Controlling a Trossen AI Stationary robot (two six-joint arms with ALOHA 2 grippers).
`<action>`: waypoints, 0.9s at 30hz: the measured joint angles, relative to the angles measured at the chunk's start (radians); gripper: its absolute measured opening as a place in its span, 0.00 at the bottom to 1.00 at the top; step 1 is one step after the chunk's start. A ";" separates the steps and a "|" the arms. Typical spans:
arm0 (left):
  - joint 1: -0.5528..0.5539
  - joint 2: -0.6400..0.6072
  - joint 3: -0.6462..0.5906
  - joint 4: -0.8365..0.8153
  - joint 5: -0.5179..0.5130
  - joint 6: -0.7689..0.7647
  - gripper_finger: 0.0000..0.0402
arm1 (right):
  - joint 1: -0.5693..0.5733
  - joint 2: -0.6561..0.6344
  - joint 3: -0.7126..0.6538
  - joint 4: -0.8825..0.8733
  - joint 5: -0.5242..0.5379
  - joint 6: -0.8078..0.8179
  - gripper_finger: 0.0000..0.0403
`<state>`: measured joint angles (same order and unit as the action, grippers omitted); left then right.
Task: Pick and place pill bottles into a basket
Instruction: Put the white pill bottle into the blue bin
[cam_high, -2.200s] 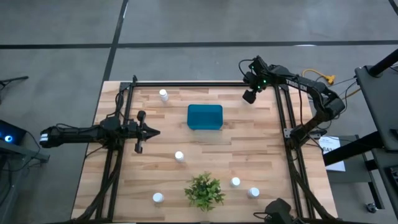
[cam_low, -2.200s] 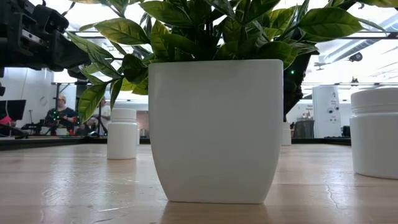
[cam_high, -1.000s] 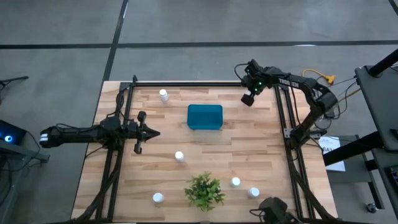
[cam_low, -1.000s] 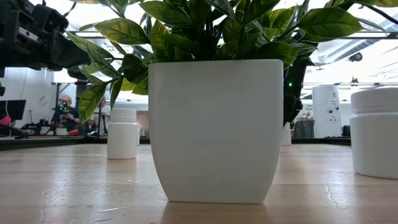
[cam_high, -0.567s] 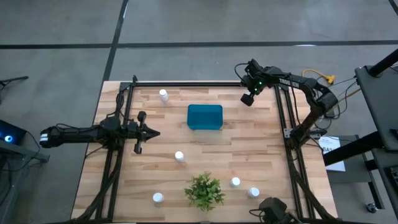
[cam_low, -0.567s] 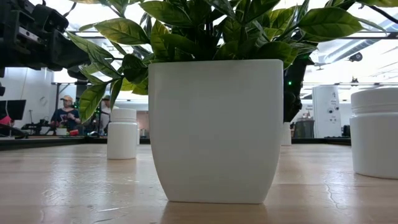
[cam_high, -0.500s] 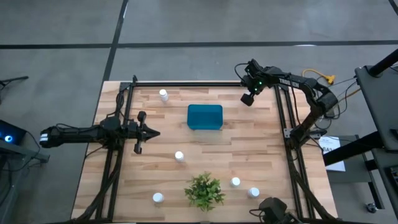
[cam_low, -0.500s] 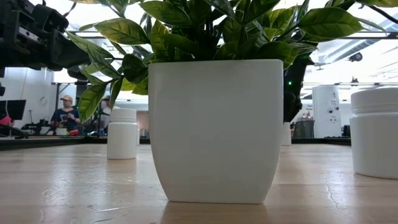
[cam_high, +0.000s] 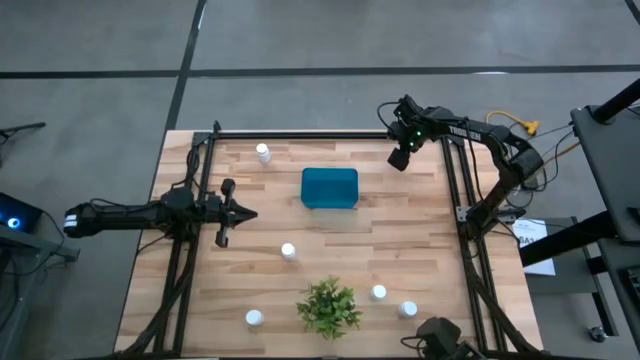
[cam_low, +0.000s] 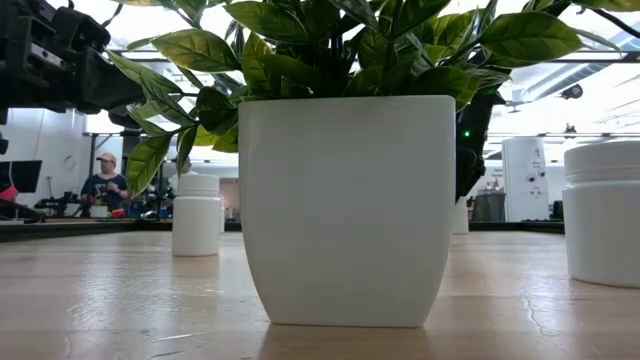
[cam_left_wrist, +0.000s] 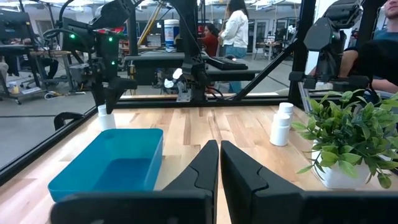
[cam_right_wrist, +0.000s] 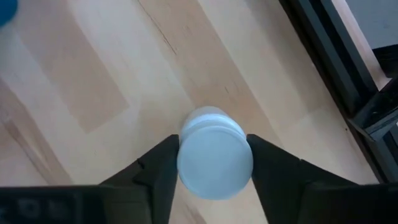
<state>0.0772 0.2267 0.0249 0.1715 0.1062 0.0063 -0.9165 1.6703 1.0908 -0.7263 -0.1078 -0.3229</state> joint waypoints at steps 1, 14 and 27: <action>0.000 0.000 0.000 0.000 0.000 0.000 0.00 | 0.000 0.000 0.000 -0.001 0.000 -0.001 0.40; 0.000 -0.001 0.000 0.001 0.002 0.000 0.00 | 0.000 0.000 0.003 -0.012 0.003 -0.012 0.37; 0.000 -0.001 0.000 0.003 0.004 0.000 0.00 | 0.057 0.000 0.206 -0.192 0.002 0.000 0.37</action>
<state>0.0776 0.2261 0.0249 0.1749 0.1100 0.0063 -0.8590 1.6703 1.2971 -0.9187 -0.1055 -0.3228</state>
